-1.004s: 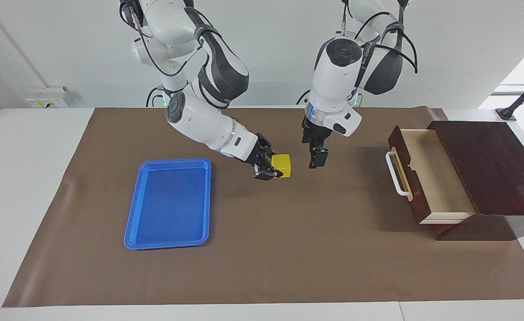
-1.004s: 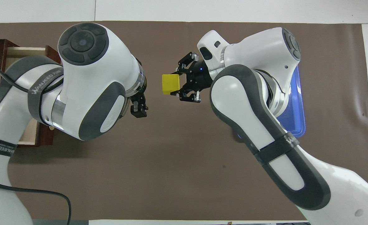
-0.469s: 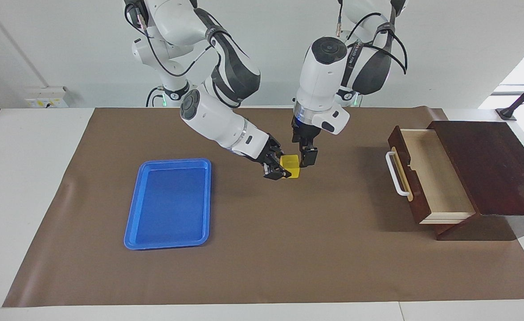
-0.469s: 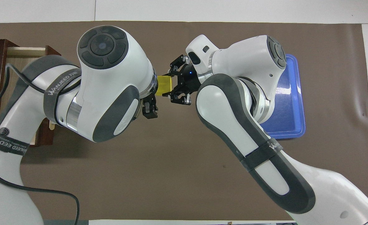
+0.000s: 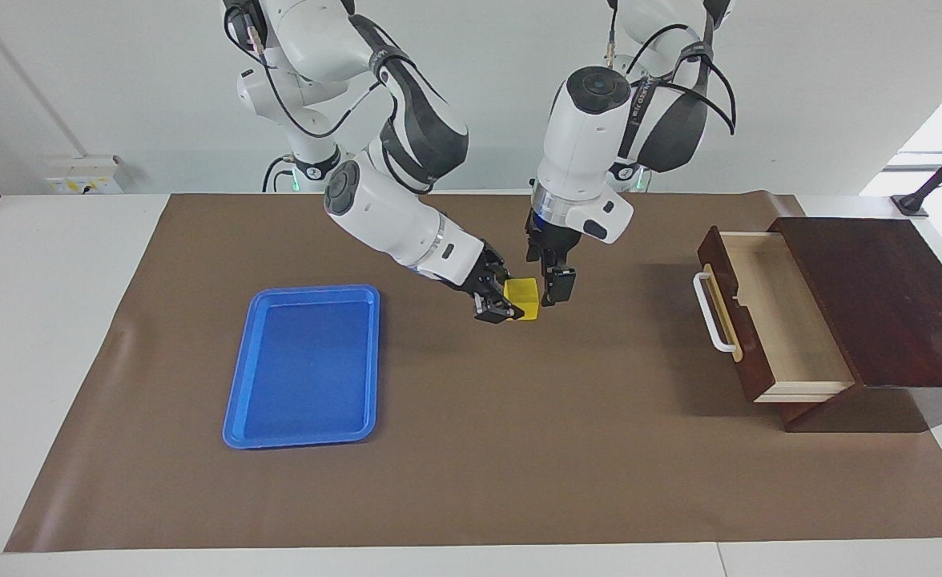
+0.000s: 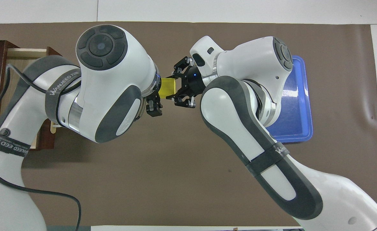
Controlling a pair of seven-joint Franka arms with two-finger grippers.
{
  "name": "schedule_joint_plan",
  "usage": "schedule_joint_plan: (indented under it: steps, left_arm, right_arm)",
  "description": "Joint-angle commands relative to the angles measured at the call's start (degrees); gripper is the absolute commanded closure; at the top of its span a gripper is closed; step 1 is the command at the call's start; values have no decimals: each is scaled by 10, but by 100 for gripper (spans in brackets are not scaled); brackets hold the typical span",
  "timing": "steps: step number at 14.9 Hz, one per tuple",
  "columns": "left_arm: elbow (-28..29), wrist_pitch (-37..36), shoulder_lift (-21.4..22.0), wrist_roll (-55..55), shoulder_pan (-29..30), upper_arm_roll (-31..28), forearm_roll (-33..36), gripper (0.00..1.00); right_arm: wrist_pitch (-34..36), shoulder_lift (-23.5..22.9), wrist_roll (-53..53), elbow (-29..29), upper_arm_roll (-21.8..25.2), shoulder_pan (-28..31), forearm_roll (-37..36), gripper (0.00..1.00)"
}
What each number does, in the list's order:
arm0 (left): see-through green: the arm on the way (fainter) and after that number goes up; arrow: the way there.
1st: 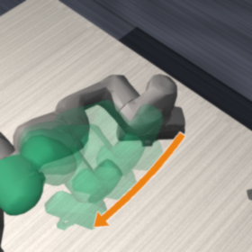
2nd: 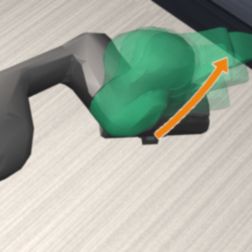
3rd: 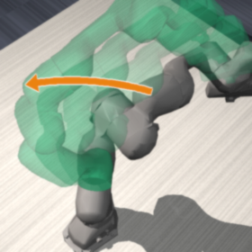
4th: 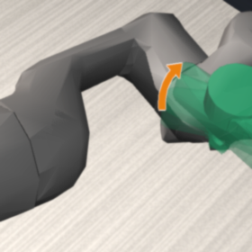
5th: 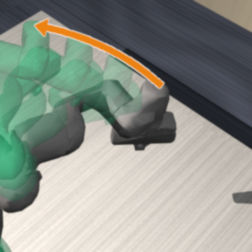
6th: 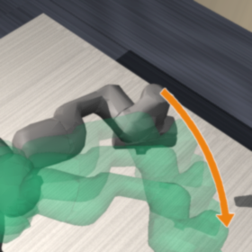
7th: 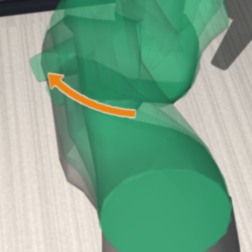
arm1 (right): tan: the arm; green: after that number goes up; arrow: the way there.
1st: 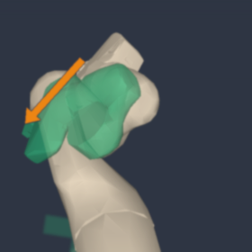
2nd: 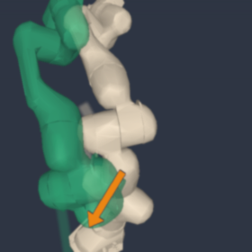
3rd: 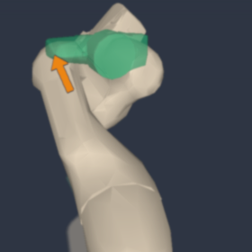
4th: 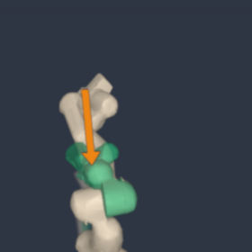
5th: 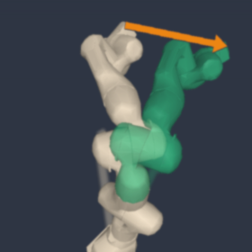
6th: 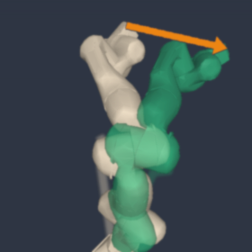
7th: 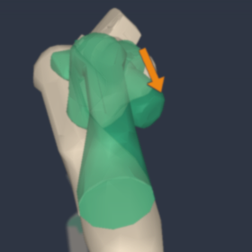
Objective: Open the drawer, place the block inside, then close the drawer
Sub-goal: 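Grasp the block with the left gripper while the right gripper releases it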
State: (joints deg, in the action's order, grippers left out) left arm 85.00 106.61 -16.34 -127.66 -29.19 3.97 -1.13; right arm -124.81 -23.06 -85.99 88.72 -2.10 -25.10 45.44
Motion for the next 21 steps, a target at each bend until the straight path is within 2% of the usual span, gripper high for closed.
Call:
schedule_joint_plan:
  steps: [1,6,8,9,11,14,15,17,19,21]
  left_arm:
    - [7,21,-4,-11,-11,-5,10,0]
    - [18,29,-5,-10,-21,-4,24,0]
    - [25,33,-5,-9,-21,-4,26,10]
    - [27,34,-5,-9,-21,-4,27,20]
    - [27,35,-5,-8,-21,-4,35,45]
    - [28,40,-5,-6,-26,-4,35,95]
    - [29,40,-5,-5,-26,-4,36,100]
    - [30,40,-5,0,-26,-4,36,100]
    - [29,40,-5,6,-27,-4,35,100]
    - [28,36,-5,6,-27,-4,35,100]
  right_arm:
    - [-9,2,-1,6,-2,1,11,100]
    - [-9,2,-1,6,-3,1,11,100]
    - [-9,3,-1,6,-3,1,11,100]
    - [-10,2,-1,6,-3,1,11,100]
    - [-9,2,-1,5,-3,1,11,100]
    - [-9,2,-1,5,-3,1,11,100]
    - [-9,3,-1,5,-3,1,11,100]
    - [-8,3,-1,5,-3,1,11,100]
    - [-7,3,3,5,-3,1,11,1]
    - [1,3,2,5,-3,7,11,0]
